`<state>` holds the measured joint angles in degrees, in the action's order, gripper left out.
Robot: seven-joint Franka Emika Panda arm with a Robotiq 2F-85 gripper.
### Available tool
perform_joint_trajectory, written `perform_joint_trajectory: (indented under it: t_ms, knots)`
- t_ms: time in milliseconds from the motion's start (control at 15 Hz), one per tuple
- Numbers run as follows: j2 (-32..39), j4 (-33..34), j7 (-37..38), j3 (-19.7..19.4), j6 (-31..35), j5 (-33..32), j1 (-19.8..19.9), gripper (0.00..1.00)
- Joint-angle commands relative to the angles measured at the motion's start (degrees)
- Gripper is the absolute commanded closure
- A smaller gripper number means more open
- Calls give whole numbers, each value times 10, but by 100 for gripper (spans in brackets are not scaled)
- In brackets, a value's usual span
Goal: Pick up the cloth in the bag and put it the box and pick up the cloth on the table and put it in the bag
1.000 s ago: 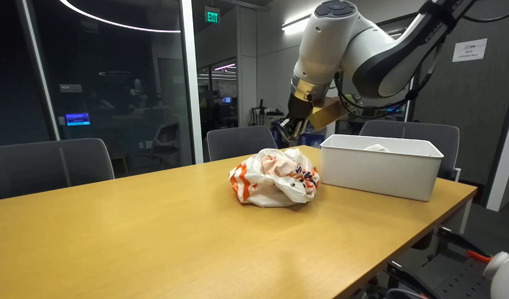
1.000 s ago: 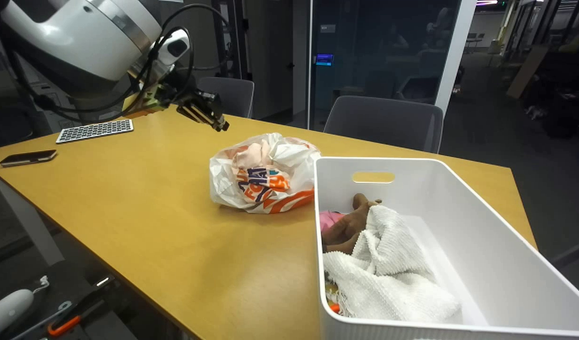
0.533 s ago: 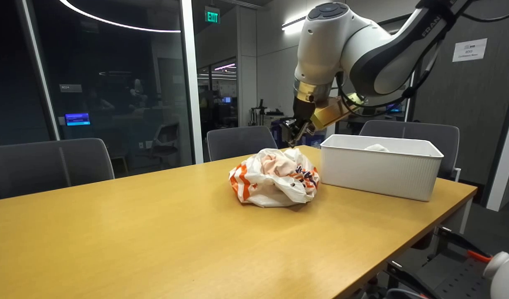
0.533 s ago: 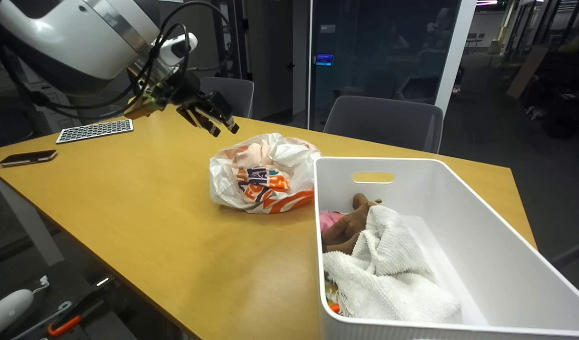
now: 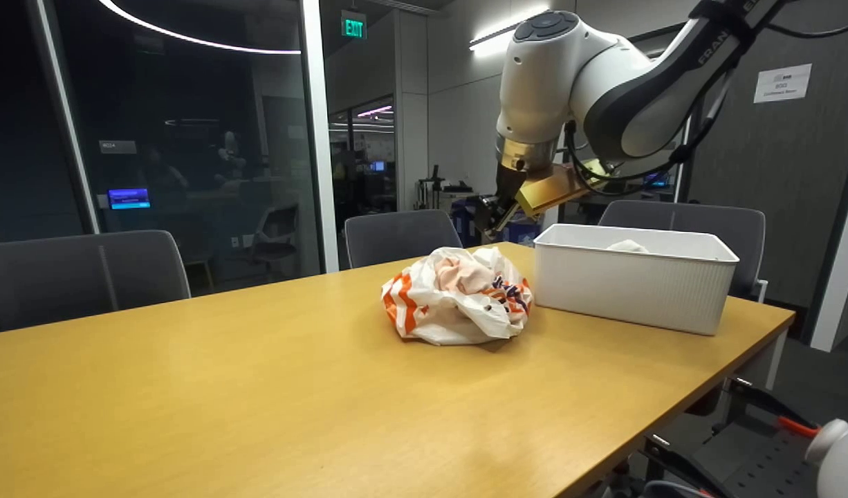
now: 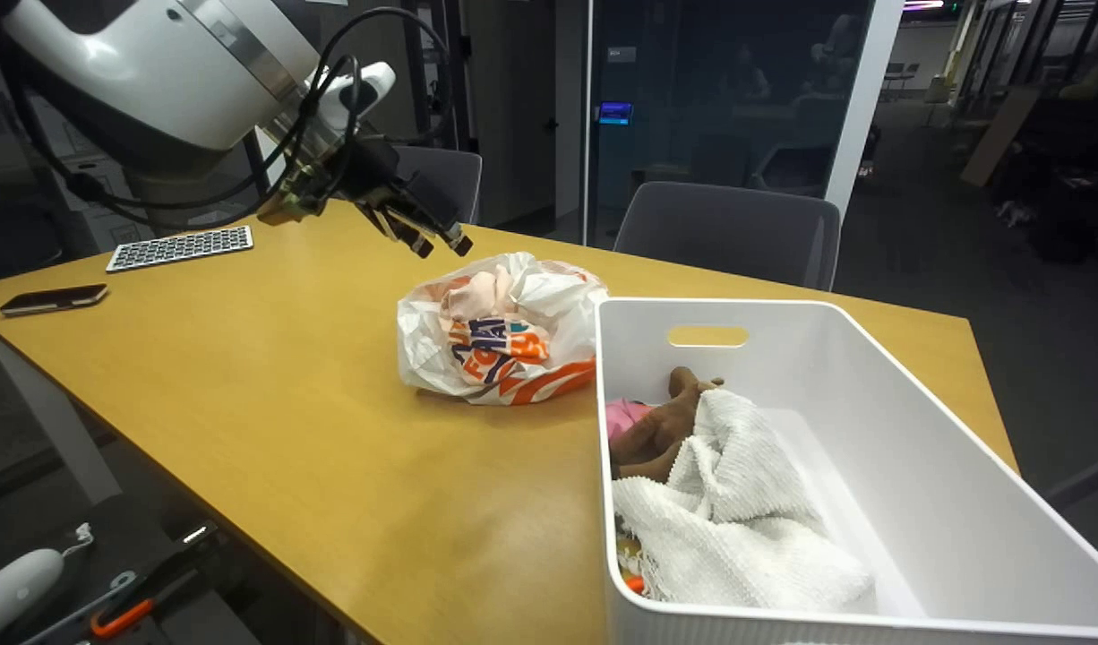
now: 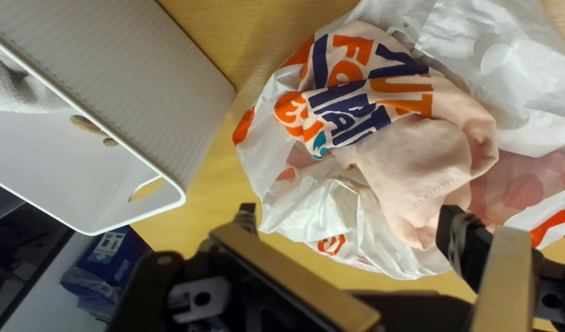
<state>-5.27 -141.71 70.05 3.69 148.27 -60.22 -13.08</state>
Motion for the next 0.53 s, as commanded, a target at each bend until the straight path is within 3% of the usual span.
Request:
perform_joint_trajectory:
  t_ms: [0, 467]
  knots:
    - [28, 24, 97, -6, 22, -22, 12, 0]
    - [108, 83, 221, -24, 22, -51, 28, 0]
